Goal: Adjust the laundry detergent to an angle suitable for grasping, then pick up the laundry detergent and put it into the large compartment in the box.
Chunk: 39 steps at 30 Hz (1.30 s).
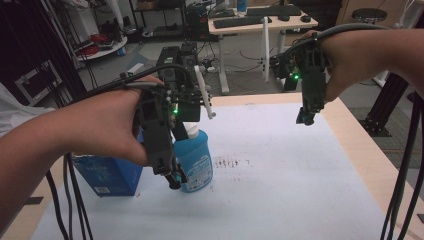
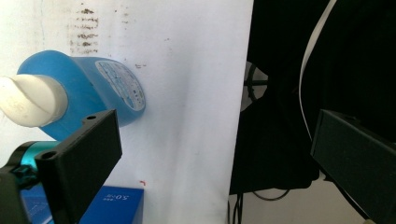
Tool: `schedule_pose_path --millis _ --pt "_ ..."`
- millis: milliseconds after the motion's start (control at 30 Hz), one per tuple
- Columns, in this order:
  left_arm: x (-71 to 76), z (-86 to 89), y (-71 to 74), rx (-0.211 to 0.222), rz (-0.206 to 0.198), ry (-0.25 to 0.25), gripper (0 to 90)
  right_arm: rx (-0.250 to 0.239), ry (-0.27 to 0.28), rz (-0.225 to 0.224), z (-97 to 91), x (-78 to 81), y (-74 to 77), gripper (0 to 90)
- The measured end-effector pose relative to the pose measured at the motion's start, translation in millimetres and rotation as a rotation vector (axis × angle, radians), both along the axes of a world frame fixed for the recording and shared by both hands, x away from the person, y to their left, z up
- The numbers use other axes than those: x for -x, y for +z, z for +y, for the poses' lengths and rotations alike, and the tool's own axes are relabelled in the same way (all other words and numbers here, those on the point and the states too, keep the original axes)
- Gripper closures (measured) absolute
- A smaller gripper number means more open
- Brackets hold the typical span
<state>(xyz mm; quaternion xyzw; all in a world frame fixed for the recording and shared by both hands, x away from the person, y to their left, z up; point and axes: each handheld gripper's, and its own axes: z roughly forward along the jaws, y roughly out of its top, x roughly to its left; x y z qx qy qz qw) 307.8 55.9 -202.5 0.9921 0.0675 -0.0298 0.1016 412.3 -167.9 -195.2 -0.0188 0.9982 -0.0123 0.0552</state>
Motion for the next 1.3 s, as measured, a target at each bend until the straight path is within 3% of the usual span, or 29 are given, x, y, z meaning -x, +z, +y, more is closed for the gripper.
schedule_pose_path --millis 167,700,1033,1200,1300 --pt "-1.0 0.1 -1.6 0.011 0.001 0.001 1.7 0.008 -0.014 0.001 -1.5 -2.3 -2.5 1.9" --pt "2.7 2.6 2.7 -0.012 -0.010 0.011 1.7 -0.010 -0.020 -0.004 -3.3 -2.7 0.8 1.9" --pt "0.4 1.1 13.1 0.001 -0.025 0.062 1.7 -0.005 -0.007 -0.016 -2.9 0.0 1.4 1.9" --pt "-10.5 3.7 19.1 0.010 -0.021 0.127 1.7 -0.005 -0.008 -0.021 -4.2 0.4 1.4 1.9" --pt "-25.8 9.2 18.7 0.015 0.004 0.207 1.7 -0.009 -0.011 -0.023 -5.4 0.5 2.1 1.9"
